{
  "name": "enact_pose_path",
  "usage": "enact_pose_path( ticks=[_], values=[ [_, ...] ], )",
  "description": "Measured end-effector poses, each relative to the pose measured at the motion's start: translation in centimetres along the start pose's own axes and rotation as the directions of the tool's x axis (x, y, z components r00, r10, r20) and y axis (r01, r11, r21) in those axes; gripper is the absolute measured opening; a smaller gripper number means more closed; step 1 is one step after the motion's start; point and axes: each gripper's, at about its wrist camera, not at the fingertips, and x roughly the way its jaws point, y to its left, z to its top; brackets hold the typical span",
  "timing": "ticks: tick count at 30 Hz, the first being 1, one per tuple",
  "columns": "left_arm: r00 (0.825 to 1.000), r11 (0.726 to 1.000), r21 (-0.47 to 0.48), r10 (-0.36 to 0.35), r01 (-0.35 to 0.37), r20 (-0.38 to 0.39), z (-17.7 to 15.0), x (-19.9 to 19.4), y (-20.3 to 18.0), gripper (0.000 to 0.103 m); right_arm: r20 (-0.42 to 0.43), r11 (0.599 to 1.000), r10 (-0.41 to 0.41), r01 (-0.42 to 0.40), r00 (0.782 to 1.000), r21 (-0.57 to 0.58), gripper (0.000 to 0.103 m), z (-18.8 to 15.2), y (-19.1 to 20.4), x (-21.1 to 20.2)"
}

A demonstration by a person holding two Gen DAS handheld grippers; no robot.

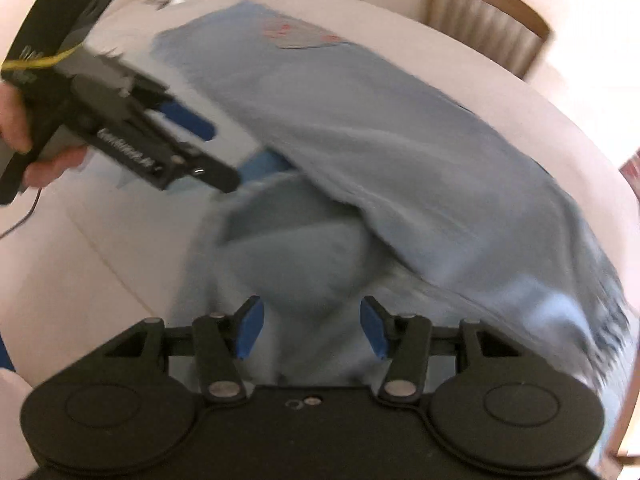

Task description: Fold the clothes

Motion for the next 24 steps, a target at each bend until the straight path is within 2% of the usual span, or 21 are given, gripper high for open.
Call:
enact_pose_path(
  ticks=[2,6,10,13,14,15,16,17,21,24],
  values=[
    [0.999,1.0,-0.01,0.008,-0.008,-0.033,0.7,1.2,-0.9,0.076,0.01,0.998,-0.015,0.014,1.0,0.064,0.103,-1.1,-2.2,-0.9],
    [0.993,0.998,-0.058,0.032,-0.038,-0.113,2.0,3.6,-1.9,0.049,0.027,0.989,-0.081,0.077,0.996,0.126,0.103,-3.5,-5.6,-2.4],
    [0.985,0.996,-0.062,0.055,-0.066,-0.163,2.2,4.5,-3.5,0.041,0.037,0.975,-0.134,0.125,0.99,0.186,0.103,-6.0,-9.6,-3.0],
    [0.982,0.991,-0.076,0.093,-0.107,-0.166,2.2,5.0,-4.8,0.036,0.037,0.961,-0.148,0.135,0.988,0.24,0.103,-8.0,-12.5,-2.9],
    [0.981,0.988,-0.093,0.105,-0.122,-0.166,2.2,5.1,-5.1,0.026,0.036,0.958,-0.144,0.13,0.989,0.254,0.103,-8.6,-13.4,-2.9],
    [0.979,0.983,-0.115,0.125,-0.144,-0.163,2.1,5.1,-5.3,0.022,0.037,0.957,-0.136,0.122,0.99,0.262,0.103,-9.2,-14.1,-2.7],
    [0.976,0.976,-0.138,0.147,-0.17,-0.158,2.0,5.0,-5.5,0.01,0.038,0.956,-0.127,0.113,0.991,0.27,0.103,-9.6,-14.7,-2.4],
    [0.974,0.967,-0.164,0.171,-0.194,-0.148,1.8,4.7,-5.5,0.008,0.04,0.958,-0.122,0.108,0.992,0.266,0.103,-9.9,-15.1,-2.1],
    [0.965,0.926,-0.272,0.246,-0.262,-0.094,0.5,2.5,-5.4,0.006,0.042,0.969,-0.099,0.087,0.994,0.233,0.103,-10.7,-16.2,-0.6],
    [0.941,0.883,-0.329,0.333,-0.335,-0.065,-1.2,-0.4,-5.6,0.006,0.046,0.981,-0.096,0.087,0.994,0.173,0.103,-11.3,-16.6,-0.1]
  ],
)
